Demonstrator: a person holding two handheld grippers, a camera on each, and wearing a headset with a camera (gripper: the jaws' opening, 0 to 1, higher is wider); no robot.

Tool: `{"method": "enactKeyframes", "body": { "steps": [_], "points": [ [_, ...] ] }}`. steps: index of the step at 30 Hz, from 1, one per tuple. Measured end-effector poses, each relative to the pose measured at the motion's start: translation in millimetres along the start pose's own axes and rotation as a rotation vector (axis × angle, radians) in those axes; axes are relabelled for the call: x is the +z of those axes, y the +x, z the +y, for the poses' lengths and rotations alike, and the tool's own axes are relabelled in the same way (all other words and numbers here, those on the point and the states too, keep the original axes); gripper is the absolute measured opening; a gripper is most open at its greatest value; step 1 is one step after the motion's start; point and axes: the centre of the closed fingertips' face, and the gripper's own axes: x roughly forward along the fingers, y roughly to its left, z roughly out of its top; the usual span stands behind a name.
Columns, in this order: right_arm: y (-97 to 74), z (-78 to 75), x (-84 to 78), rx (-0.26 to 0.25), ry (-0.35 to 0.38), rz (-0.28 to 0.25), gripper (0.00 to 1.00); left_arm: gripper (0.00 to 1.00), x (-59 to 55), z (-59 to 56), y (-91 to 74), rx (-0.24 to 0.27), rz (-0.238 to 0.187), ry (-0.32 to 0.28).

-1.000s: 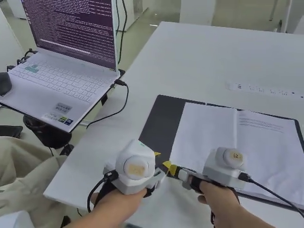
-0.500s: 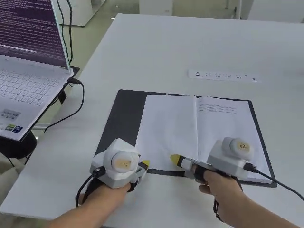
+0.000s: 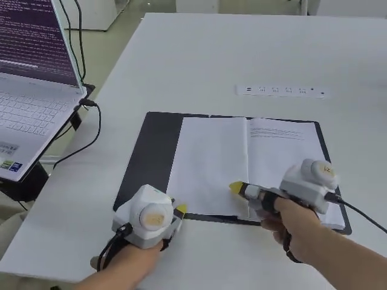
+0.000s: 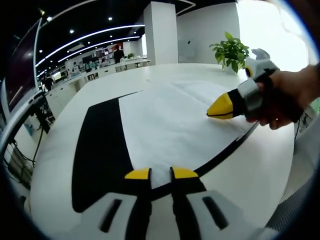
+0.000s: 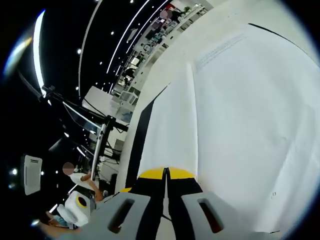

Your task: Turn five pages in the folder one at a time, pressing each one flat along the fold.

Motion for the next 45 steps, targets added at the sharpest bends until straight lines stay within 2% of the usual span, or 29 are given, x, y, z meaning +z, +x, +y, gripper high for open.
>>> {"method": "enactKeyframes", "body": {
  "steps": [5,7,10,12,14,22,25,28,33,38,45],
  "points": [
    [3.9,-13.8,14.7,-0.023,0.06,0.013,0.0,0.13,-0.1,-0.2,0.6,0.007,0.004,0.007],
    [4.8,-14.9,20.6,-0.022,0.125,0.008,0.0,0.13,0.1,-0.6,0.3,0.008,0.006,0.011],
    [7.9,-18.0,28.7,-0.023,0.138,0.004,0.0,0.13,0.0,-0.2,0.1,0.012,0.007,0.009],
    [10.6,-15.0,29.7,-0.005,0.145,0.022,0.0,0.13,0.0,-0.2,0.1,0.014,0.007,0.008],
    [12.4,-14.6,35.4,-0.009,0.148,0.01,0.0,0.13,0.2,-0.5,-0.1,0.013,0.006,0.011],
    [21.8,-19.2,54.0,-0.003,0.267,-0.029,0.0,0.13,0.6,-0.6,0.2,0.012,0.003,0.013],
    [25.5,-19.9,59.6,-0.007,0.28,-0.034,0.0,0.13,0.6,-0.6,0.3,0.01,0.001,0.013],
    [30.4,-18.4,66.2,0.017,0.322,-0.042,0.0,0.13,0.2,-0.1,0.5,0.012,-0.003,0.01],
    [35.3,-19.6,77.5,0.023,0.367,-0.08,0.0,0.13,-0.3,0.5,0.6,0.011,-0.009,0.001],
    [43.3,-25.8,95.2,0.04,0.435,-0.122,0.0,0.13,-1.4,1.5,1.4,0.013,-0.014,0.0],
    [56.3,-31.2,112.6,0.056,0.482,-0.162,0.0,0.13,-1.7,2.0,1.8,0.012,-0.018,-0.001]
  ]
}}
